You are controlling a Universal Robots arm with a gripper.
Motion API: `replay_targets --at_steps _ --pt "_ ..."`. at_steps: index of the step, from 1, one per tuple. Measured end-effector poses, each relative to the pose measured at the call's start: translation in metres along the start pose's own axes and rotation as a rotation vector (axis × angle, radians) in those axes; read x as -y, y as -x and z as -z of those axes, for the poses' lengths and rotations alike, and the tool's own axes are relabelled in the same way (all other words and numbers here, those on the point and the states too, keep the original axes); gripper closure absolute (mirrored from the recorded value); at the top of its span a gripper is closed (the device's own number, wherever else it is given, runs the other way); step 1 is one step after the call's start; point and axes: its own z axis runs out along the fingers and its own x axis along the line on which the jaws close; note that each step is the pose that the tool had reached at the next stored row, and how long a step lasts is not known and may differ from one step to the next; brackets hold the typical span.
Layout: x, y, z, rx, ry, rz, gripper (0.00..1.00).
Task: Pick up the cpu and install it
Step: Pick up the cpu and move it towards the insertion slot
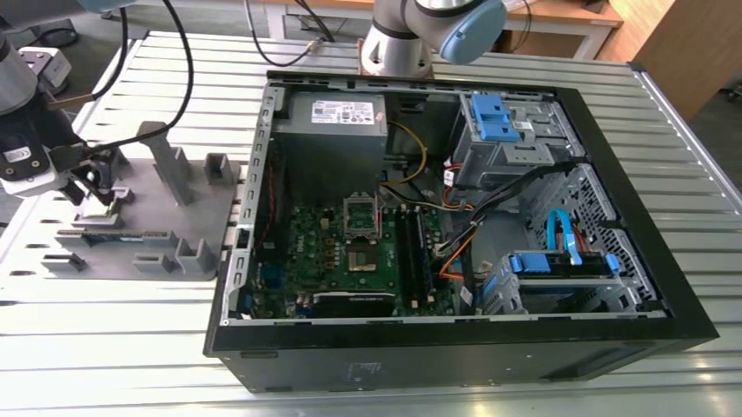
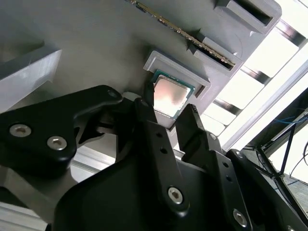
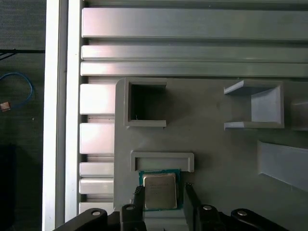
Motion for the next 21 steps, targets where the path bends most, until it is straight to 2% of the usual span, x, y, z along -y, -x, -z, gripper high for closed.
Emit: replay_targets --at_steps 3,4,5,16,21 --pt "0.0 0.0 0.0 0.0 0.0 0.0 0.47" --pt "0.0 0.0 0.0 -0.0001 -0.0001 0.0 0.47" --pt "0.0 0.0 0.0 0.0 0.0 0.0 0.41" --pt "-0.0002 -0.0001 -0.0093 0.0 0.0001 0.002 0.41" --pt "-0.0015 0.0 -0.0116 -0.0003 -0.0001 0.003 0.41"
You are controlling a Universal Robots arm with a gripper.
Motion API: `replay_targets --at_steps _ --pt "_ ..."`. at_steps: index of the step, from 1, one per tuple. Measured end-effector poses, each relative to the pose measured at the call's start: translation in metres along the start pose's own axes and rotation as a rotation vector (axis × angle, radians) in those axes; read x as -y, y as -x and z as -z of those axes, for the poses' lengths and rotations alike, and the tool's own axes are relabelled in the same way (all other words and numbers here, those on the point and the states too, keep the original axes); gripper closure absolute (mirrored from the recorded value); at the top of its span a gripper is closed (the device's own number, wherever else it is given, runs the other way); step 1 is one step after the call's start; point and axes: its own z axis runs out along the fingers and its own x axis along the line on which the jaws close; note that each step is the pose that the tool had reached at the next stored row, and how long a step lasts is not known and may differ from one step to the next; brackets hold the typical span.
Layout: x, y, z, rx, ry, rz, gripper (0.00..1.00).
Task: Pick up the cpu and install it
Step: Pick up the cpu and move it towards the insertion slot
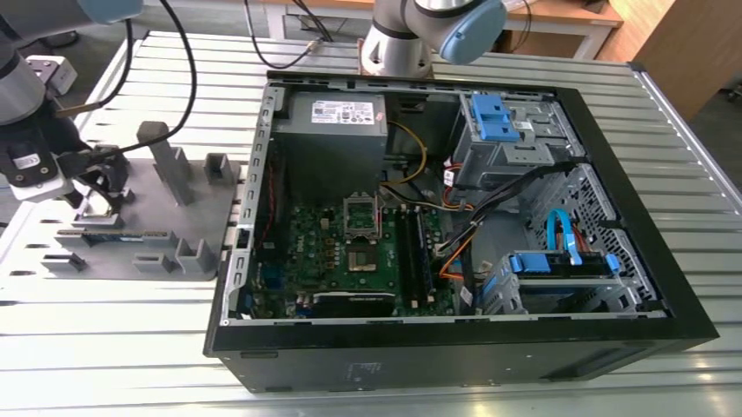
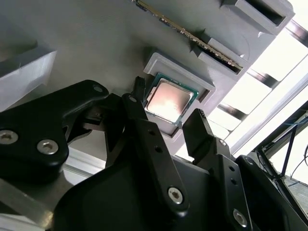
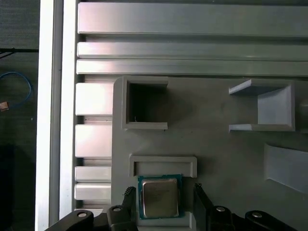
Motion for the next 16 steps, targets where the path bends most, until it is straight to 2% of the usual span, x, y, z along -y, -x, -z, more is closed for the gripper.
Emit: replay_targets --at_steps 6,16 --pt "-0.0006 -0.0001 -0.003 0.0 0.0001 0.0 0.41" --pt "-0.0008 -0.0001 -0.0043 0.0001 0.0015 0.0 0.41"
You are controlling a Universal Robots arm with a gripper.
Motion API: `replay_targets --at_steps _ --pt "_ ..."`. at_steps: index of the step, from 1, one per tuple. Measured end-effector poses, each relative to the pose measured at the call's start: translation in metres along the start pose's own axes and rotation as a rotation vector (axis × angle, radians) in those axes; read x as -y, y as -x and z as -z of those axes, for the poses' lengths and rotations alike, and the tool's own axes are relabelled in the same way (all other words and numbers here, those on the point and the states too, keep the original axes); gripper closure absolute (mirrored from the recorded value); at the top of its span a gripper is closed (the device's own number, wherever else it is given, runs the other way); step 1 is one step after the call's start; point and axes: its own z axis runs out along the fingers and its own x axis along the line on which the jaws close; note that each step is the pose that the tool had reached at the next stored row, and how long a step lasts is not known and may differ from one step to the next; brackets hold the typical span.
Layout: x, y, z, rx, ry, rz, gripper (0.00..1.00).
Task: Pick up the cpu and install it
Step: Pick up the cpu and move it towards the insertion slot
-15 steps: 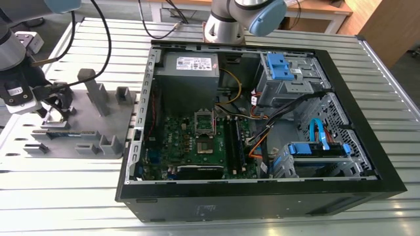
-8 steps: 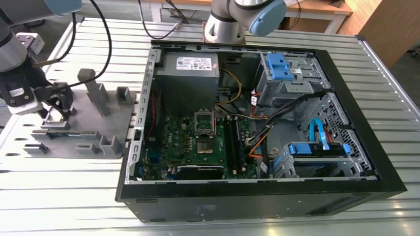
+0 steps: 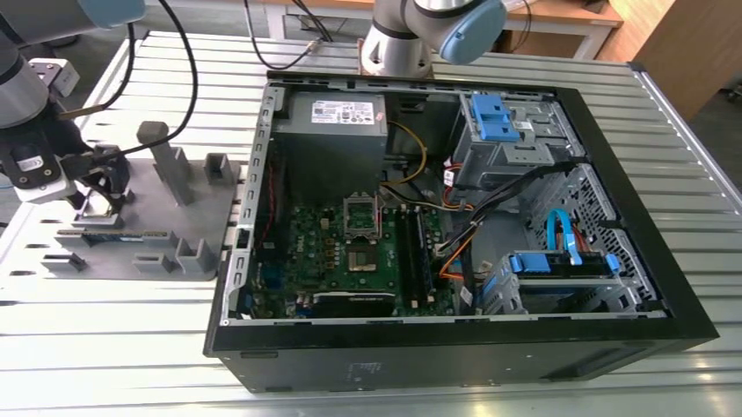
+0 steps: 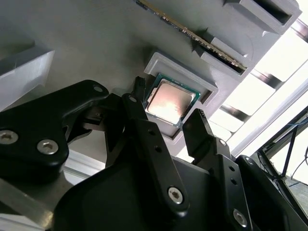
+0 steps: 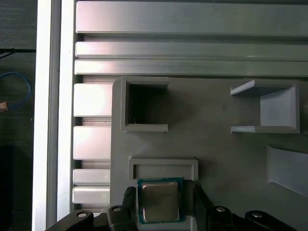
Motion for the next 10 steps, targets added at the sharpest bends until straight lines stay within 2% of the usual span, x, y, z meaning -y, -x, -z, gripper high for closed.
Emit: replay_targets --at_steps 10 --pt "0.0001 0.0 -0.0024 -0.0001 0.001 0.0 0.41"
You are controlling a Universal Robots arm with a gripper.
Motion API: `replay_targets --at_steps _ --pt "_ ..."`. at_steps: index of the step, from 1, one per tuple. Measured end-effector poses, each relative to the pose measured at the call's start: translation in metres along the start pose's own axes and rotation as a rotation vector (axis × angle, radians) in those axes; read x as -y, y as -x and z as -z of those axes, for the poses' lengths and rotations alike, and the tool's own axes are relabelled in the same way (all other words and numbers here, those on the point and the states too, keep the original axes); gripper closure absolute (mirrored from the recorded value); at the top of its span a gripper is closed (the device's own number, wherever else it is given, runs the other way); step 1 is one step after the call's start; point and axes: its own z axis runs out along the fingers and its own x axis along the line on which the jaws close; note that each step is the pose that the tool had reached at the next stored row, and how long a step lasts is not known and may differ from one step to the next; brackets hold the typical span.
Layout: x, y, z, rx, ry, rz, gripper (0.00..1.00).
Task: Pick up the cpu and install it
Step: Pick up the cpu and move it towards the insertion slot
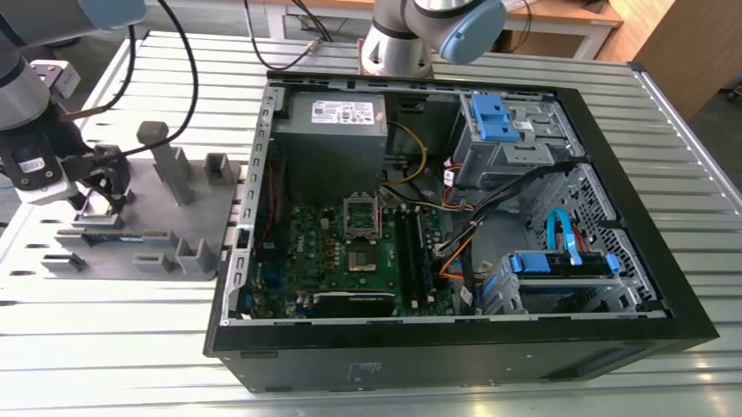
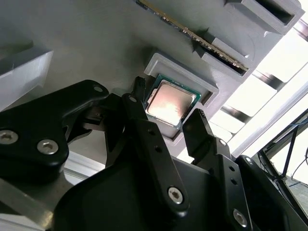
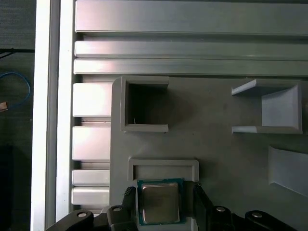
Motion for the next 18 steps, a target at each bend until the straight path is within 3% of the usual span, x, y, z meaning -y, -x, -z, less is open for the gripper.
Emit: replay_targets --at_steps 5,7,18 --pt "-0.0001 0.0 -0.0003 -0.0003 0.0006 0.0 0.41" --pt "-0.0001 0.0 -0.0004 -0.0038 0.0006 0.0 0.41" --pt "0.0 0.0001 -0.0003 -0.0077 0.0006 0.0 0.41"
